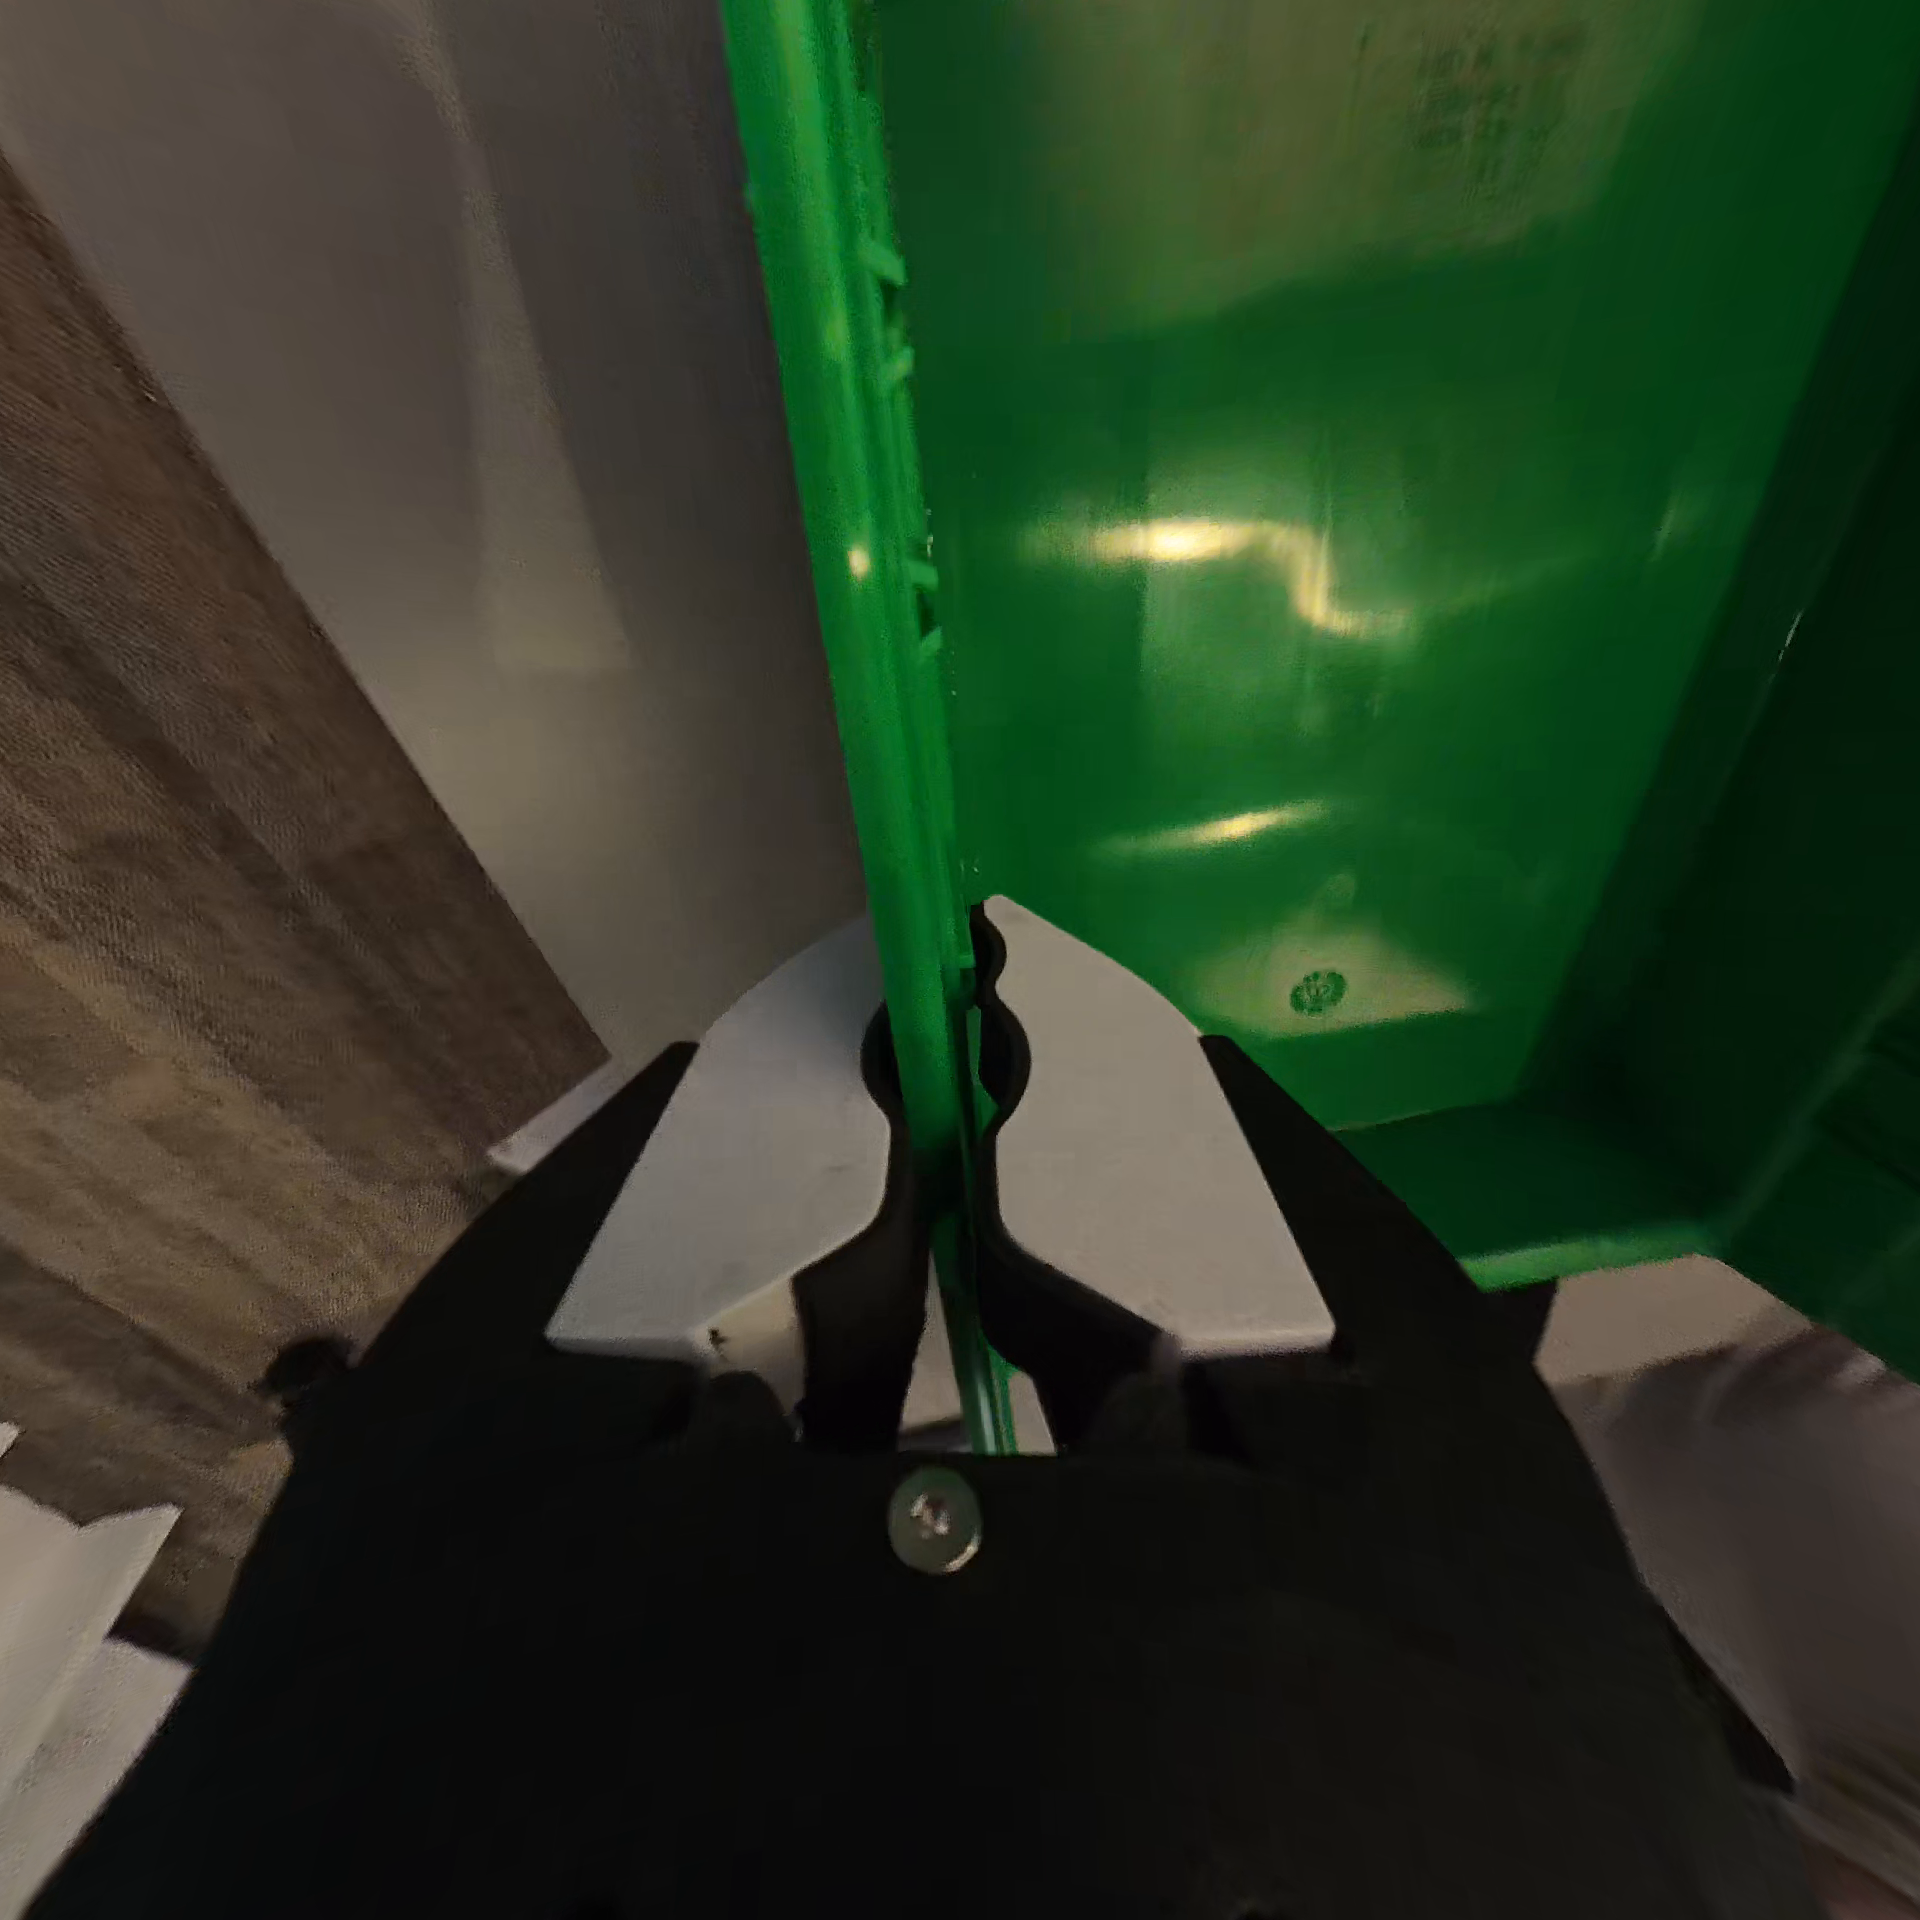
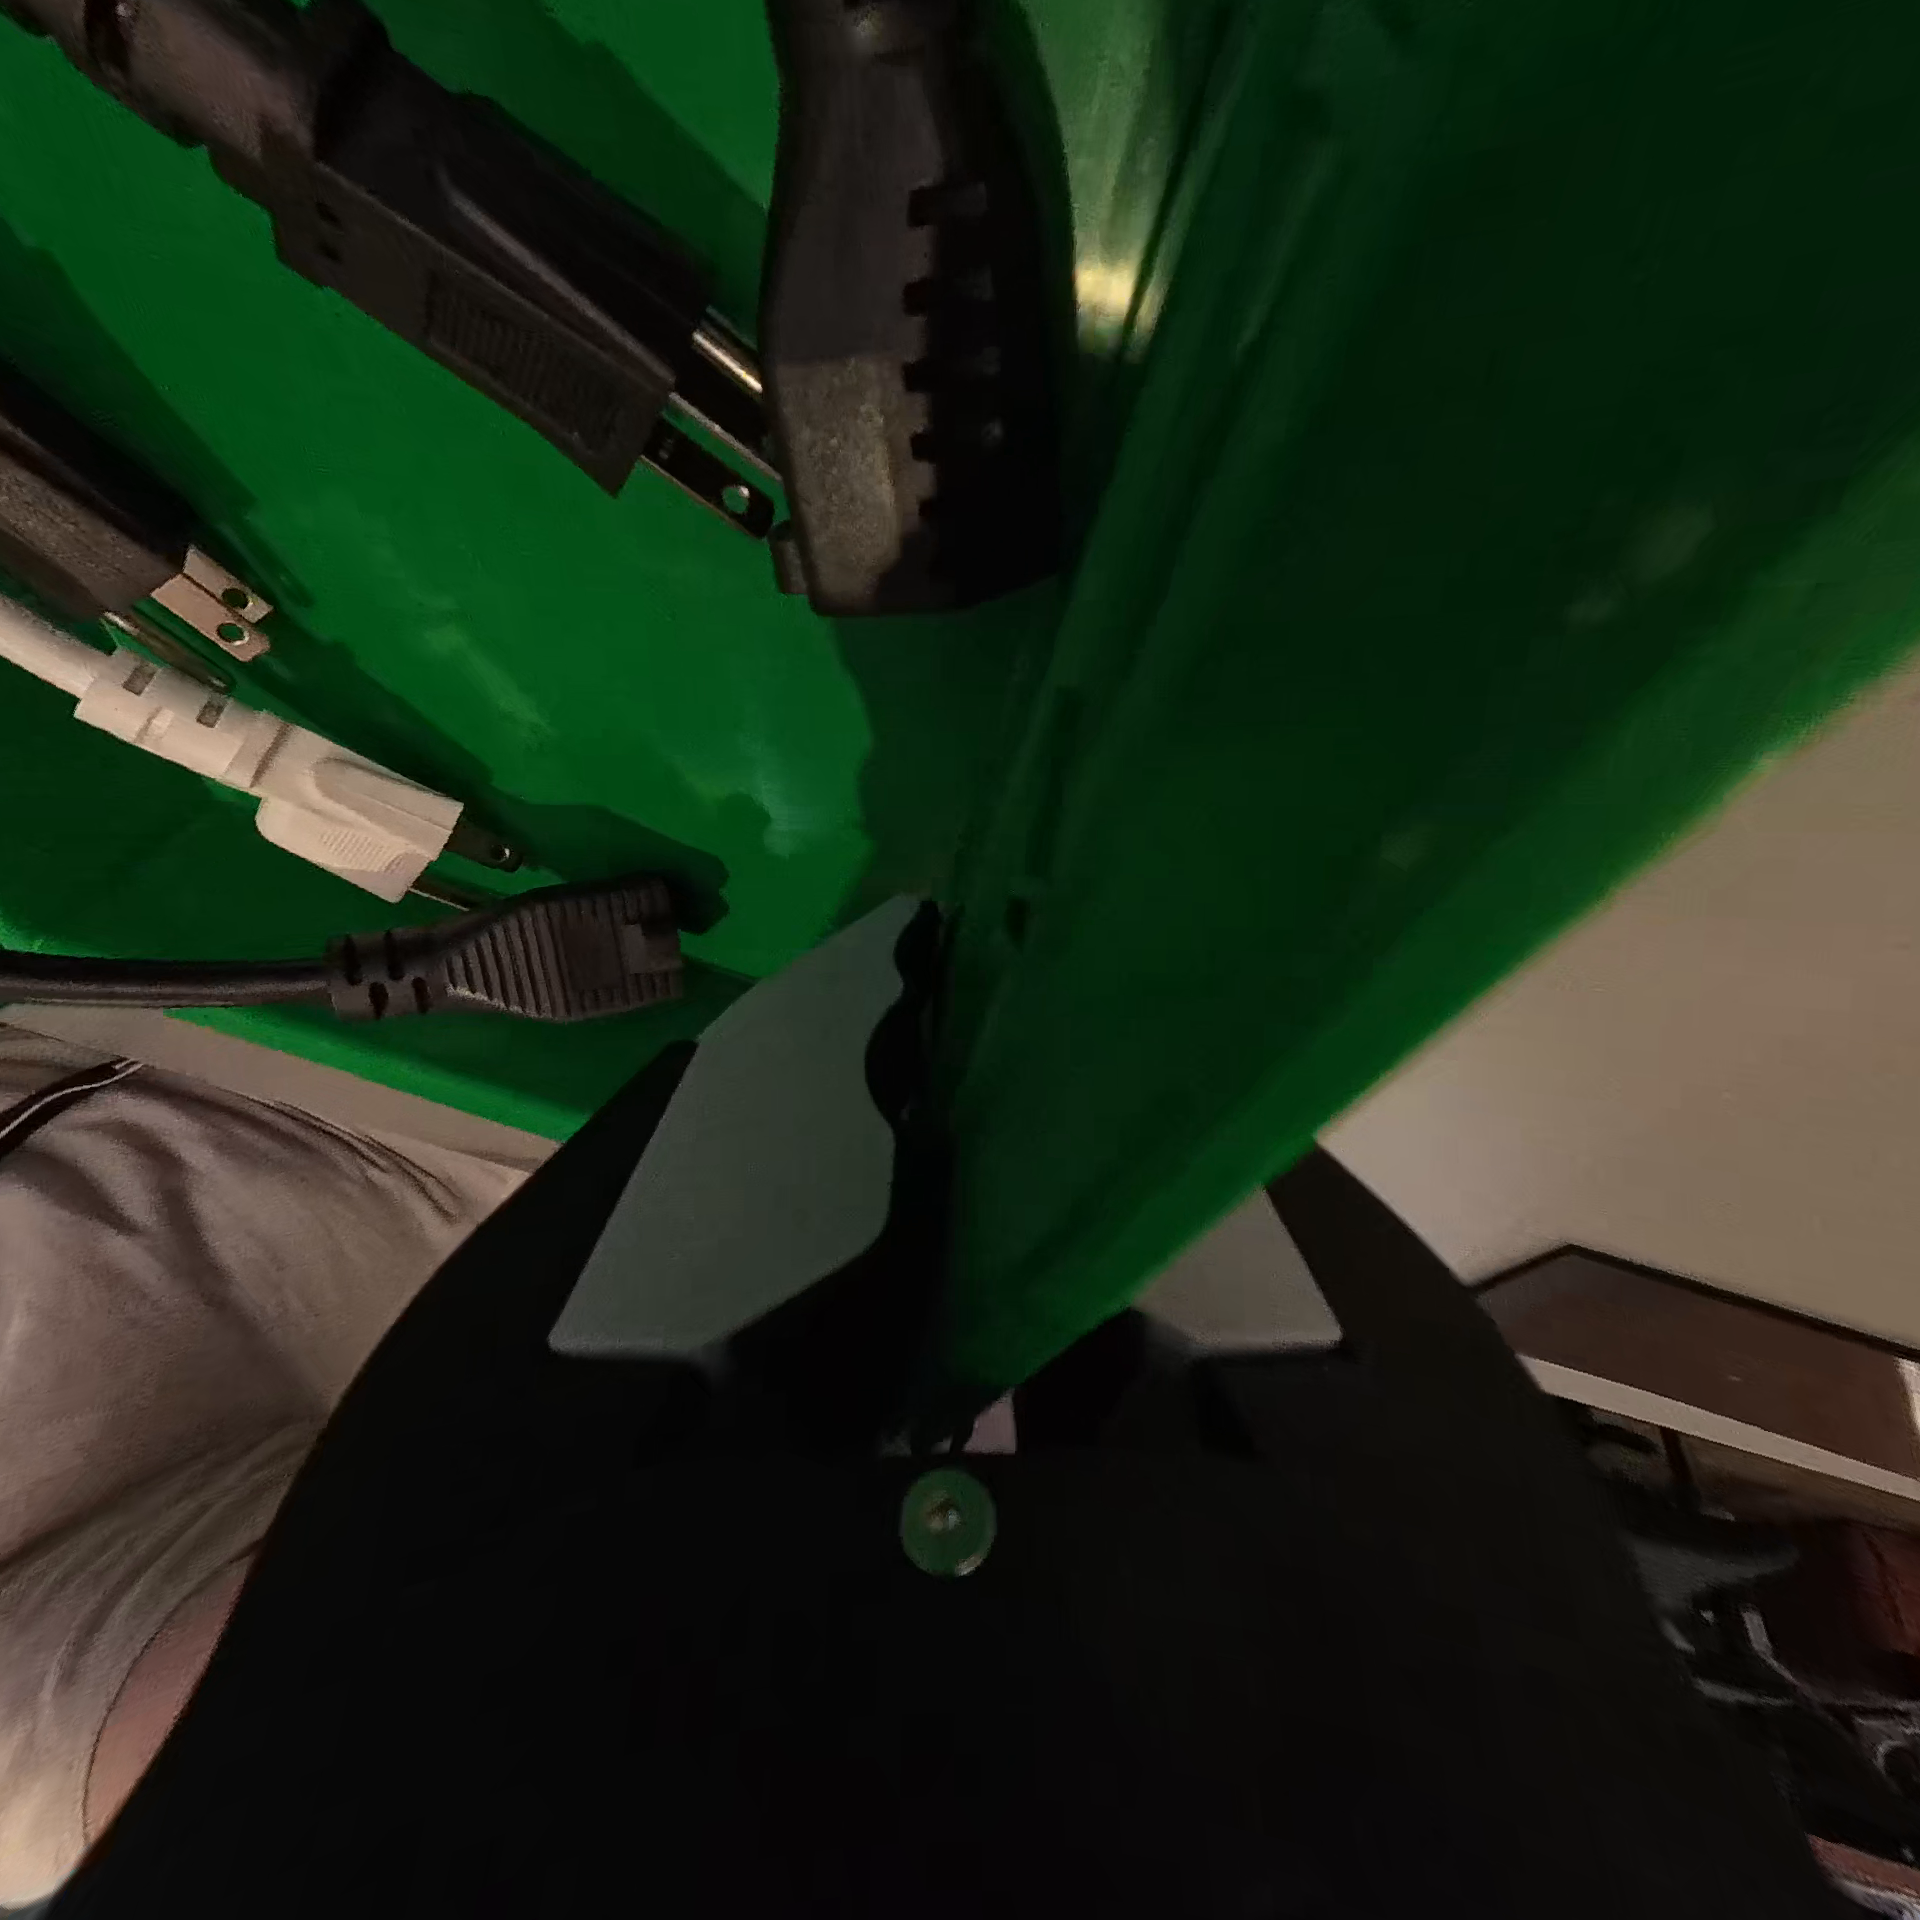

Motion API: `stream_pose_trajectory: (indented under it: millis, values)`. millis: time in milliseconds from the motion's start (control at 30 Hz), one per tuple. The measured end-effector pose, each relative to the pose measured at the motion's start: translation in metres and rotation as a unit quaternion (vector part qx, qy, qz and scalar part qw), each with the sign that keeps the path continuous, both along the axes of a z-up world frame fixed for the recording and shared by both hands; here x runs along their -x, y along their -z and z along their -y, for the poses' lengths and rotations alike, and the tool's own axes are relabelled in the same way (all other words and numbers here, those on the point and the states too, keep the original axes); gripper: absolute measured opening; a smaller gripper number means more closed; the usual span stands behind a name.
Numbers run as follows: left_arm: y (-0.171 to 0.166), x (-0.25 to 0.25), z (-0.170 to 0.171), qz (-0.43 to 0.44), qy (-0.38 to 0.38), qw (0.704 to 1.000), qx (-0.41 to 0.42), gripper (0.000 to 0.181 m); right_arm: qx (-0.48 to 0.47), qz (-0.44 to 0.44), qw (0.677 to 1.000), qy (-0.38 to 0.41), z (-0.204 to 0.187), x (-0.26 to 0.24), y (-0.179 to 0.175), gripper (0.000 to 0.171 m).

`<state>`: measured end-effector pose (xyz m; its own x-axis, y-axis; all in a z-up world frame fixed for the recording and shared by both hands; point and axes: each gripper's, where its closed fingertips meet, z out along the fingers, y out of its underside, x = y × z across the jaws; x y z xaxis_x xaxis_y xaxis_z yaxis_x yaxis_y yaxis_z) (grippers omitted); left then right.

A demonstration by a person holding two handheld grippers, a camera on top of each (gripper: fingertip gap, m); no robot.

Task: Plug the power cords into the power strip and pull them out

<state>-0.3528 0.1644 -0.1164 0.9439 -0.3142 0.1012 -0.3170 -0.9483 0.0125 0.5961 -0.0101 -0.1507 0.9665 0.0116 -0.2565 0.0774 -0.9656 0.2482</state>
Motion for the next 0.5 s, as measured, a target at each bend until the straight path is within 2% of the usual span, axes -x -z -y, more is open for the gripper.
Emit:
stream_pose_trajectory:
  millis: [33, 100, 200, 300, 400, 500]
  values:
    - [-0.002, -0.003, 0.005, -0.001, 0.005, 1.000, 0.017, 0.003, -0.004, -0.004, 1.000, 0.004, 0.002, 0.003, 0.000, 0.003]
    - [-0.015, -0.012, 0.009, 0.017, -0.007, 0.999, 0.039, 0.003, -0.007, -0.013, 1.000, 0.008, 0.009, 0.008, -0.002, 0.003]
    - [-0.046, -0.008, 0.011, -0.016, -0.016, 0.999, 0.035, 0.003, -0.007, -0.017, 1.000, -0.004, 0.023, 0.011, -0.010, 0.003]
    - [-0.079, -0.006, 0.024, 0.008, -0.040, 0.999, 0.018, 0.004, 0.003, -0.018, 1.000, -0.025, 0.041, 0.018, -0.028, 0.002]
    - [-0.109, 0.003, 0.047, 0.069, -0.071, 0.995, -0.017, 0.003, 0.009, -0.015, 0.998, -0.054, 0.051, 0.032, -0.049, 0.004]
    - [-0.133, 0.027, 0.087, 0.102, -0.095, 0.990, -0.040, 0.003, 0.003, -0.018, 0.995, -0.096, 0.050, 0.061, -0.075, 0.004]
